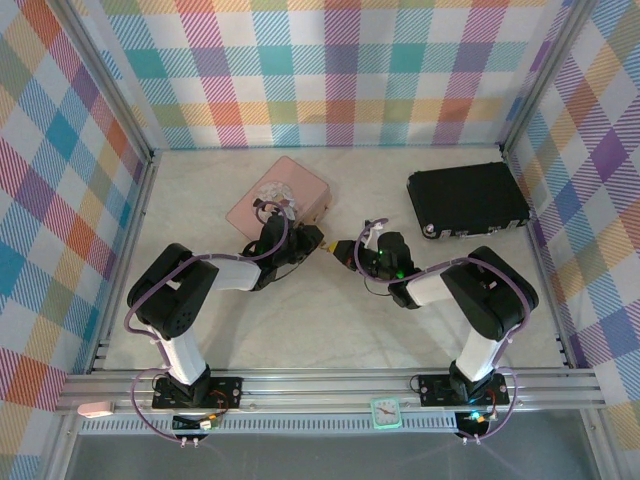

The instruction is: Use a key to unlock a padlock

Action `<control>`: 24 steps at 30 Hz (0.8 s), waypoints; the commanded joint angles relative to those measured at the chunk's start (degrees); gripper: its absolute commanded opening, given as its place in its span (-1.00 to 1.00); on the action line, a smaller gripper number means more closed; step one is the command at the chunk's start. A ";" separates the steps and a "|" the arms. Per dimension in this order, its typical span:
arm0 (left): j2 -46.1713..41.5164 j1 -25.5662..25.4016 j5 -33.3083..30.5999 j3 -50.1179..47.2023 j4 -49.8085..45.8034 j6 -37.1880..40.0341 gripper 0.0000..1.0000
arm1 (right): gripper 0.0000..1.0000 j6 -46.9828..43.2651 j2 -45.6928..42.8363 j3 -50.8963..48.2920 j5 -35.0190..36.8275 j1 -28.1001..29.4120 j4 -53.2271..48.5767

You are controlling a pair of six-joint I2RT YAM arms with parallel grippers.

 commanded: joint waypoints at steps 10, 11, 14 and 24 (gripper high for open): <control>-0.46 -0.36 2.87 -0.33 3.37 -3.20 -1.00 | -1.00 14.10 2.93 -3.25 3.23 -0.79 13.31; -0.48 -0.36 2.87 -0.37 3.38 -3.21 -1.00 | -1.00 14.39 2.85 -3.34 3.38 -0.79 13.69; -0.33 -0.44 2.85 -0.33 3.47 -3.28 -1.00 | -1.00 14.39 2.77 -3.25 3.35 -0.75 13.39; -0.60 -0.76 2.83 0.07 3.90 -3.56 -1.00 | -1.00 17.07 7.66 -1.76 2.51 -0.62 17.78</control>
